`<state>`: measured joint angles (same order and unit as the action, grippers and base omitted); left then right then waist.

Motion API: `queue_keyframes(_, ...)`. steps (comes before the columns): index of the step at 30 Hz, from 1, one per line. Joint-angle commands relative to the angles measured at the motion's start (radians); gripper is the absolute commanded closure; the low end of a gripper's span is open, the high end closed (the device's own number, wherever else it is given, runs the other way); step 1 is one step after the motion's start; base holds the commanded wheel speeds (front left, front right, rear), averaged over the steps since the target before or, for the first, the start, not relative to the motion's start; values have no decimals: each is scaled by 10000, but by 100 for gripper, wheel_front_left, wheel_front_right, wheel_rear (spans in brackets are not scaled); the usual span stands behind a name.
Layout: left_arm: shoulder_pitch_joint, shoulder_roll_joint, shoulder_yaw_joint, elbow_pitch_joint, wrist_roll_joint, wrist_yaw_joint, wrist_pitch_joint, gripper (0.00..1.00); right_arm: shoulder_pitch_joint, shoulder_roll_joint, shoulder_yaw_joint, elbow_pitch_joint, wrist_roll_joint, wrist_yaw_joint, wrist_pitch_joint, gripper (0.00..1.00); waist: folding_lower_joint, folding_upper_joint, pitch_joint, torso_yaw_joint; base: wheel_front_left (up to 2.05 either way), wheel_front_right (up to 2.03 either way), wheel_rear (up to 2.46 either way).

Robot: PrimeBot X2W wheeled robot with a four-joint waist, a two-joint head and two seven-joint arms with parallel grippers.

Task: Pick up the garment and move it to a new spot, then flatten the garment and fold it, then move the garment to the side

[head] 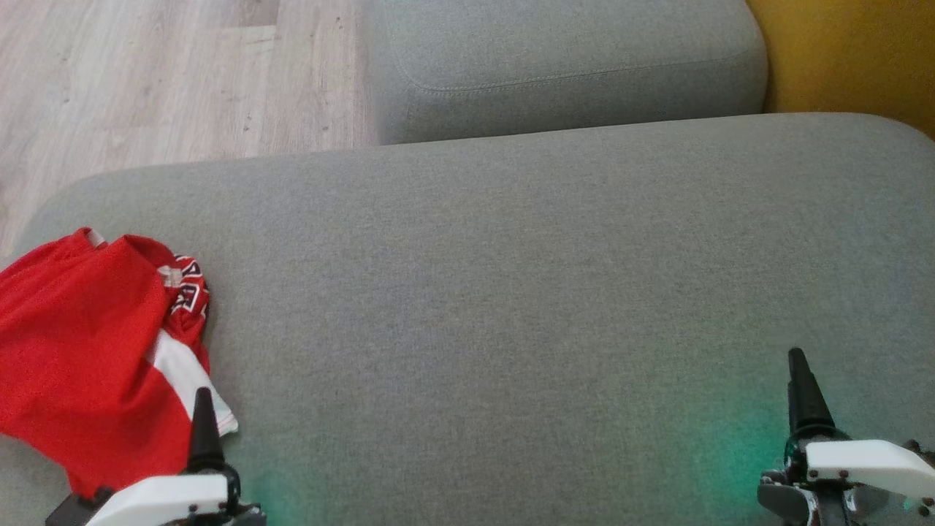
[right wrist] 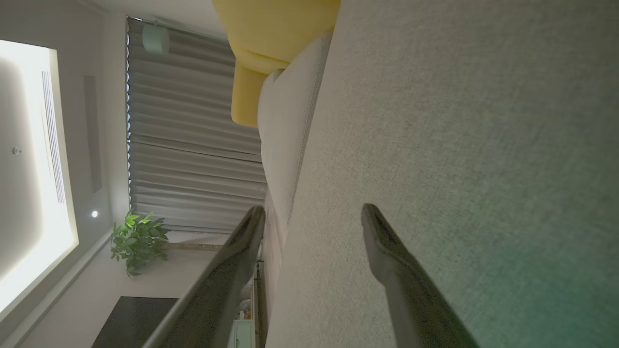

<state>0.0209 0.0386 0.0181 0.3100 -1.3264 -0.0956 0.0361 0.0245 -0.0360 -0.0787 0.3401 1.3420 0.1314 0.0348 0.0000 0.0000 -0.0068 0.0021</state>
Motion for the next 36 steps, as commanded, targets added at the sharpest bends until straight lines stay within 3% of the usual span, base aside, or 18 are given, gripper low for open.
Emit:
queue_keyframes(1,-447,57,-20,-418,309,3,-91,0,-474,-56,86,-381,-262,-2,-100,0,0,0,-7,1,0,0,0)
queue_keyframes(36,-578,85,-990,-1261,5044,780,-1102,0,-816,-86,1502,-777,-4923,-4,-1103,0,0,0,-69,-40,0,0,0)
